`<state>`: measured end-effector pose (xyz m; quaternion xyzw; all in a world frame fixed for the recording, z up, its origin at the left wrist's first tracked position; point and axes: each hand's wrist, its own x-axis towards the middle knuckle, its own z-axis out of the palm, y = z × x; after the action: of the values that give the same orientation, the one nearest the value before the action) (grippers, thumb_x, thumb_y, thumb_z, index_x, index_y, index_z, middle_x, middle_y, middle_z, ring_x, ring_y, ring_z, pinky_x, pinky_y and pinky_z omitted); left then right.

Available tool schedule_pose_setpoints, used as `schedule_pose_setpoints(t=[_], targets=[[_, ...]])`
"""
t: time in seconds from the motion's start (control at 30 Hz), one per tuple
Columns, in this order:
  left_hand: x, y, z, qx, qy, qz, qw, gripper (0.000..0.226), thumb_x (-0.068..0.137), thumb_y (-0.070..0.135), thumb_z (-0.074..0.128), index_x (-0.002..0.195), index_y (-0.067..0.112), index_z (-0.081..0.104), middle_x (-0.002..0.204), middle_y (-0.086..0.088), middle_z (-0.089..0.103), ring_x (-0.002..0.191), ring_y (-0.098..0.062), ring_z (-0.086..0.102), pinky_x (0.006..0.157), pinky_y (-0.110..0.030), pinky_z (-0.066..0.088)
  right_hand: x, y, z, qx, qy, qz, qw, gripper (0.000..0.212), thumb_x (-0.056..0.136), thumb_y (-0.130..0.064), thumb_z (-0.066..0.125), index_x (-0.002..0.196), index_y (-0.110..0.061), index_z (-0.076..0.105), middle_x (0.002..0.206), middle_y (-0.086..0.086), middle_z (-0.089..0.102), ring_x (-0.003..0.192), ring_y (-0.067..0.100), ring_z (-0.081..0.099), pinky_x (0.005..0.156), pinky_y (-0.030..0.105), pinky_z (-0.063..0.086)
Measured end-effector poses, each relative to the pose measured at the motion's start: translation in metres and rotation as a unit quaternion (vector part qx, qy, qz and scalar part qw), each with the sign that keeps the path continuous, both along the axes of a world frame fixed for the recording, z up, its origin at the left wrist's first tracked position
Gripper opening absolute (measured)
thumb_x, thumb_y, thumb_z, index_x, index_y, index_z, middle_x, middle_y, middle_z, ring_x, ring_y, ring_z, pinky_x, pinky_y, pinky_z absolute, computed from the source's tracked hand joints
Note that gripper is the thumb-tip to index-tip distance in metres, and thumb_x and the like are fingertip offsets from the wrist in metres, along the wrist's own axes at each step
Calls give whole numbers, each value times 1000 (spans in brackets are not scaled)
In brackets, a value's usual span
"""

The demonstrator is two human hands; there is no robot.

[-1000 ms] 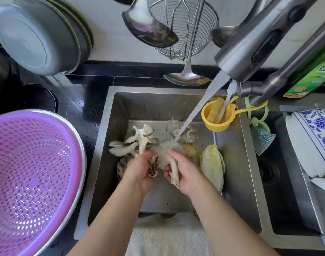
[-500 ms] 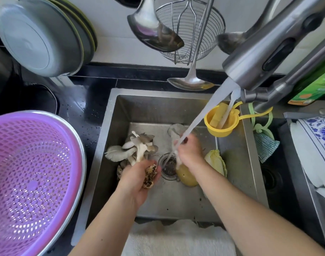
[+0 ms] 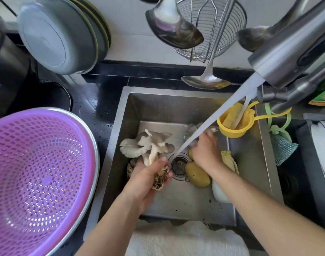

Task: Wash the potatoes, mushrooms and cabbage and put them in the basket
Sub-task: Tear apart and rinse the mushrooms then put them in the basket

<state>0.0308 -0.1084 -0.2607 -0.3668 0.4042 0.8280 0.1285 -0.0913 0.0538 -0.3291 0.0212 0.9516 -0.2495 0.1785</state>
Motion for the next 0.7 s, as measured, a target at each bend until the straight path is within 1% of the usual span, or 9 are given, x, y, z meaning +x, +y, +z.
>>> schedule_pose_setpoints(t=[0.07,0.13,0.23,0.37,0.43,0.5,0.57,0.63,0.7], targets=[[0,5,-4,-94,22,-20,995,45,92,-6,69,128,19,58,97,-9,75,85,-23,72,77,-40,58,35,-7,26,-165,-72,-57,982,16,96,-20,62,109,-27,68,116,-5,70,108,20,66,95,40,53],[-2,13,-4,-155,39,-44,986,52,90,-13,66,129,19,55,109,-14,76,95,-25,74,79,-39,60,66,-18,53,-336,-180,-88,920,11,97,-25,65,105,-28,72,102,-11,77,100,9,71,93,32,55],[-2,27,-3,-153,31,-53,986,51,91,-2,73,130,20,47,107,-6,79,99,-21,78,78,-36,63,86,-28,58,-429,-215,-162,862,17,95,-32,71,109,-23,74,100,-9,80,96,6,74,82,24,56],[1,33,-11,-230,4,-89,969,51,96,14,72,135,20,39,110,-4,74,98,-18,77,82,-37,65,93,-39,51,-468,-212,-276,812,22,90,-30,77,110,-21,74,99,-2,80,95,17,76,72,30,57],[2,35,-12,-306,1,-132,943,51,97,12,69,135,14,35,108,-1,69,94,-14,72,75,-20,61,98,-47,53,-467,-190,-303,809,18,89,-17,76,107,-21,73,94,-2,80,89,14,76,68,25,57],[4,37,-13,-320,-3,-149,935,48,98,8,67,131,17,33,106,3,65,90,-7,65,62,-9,52,101,-53,55,-447,-160,-326,817,23,87,-5,74,104,-21,73,90,-5,78,82,8,74,61,16,52],[4,33,-15,-290,-29,-145,945,44,97,12,68,130,16,40,105,-3,70,90,-15,71,69,-22,61,101,-56,55,-419,-151,-324,835,25,88,-6,73,107,-23,72,94,-5,76,87,13,74,60,19,52],[2,27,-14,-251,-52,-145,956,27,96,15,65,122,13,58,98,-11,75,82,-26,74,70,-42,63,102,-57,53,-409,-161,-310,843,23,90,-11,74,109,-24,71,97,-2,77,92,20,74,66,33,60],[3,21,-11,-176,-52,-148,972,18,99,4,57,103,14,71,84,-14,73,67,-23,65,58,-35,50,100,-54,49,-398,-180,-318,842,19,89,-13,76,106,-20,72,95,3,78,90,25,74,73,44,63]])
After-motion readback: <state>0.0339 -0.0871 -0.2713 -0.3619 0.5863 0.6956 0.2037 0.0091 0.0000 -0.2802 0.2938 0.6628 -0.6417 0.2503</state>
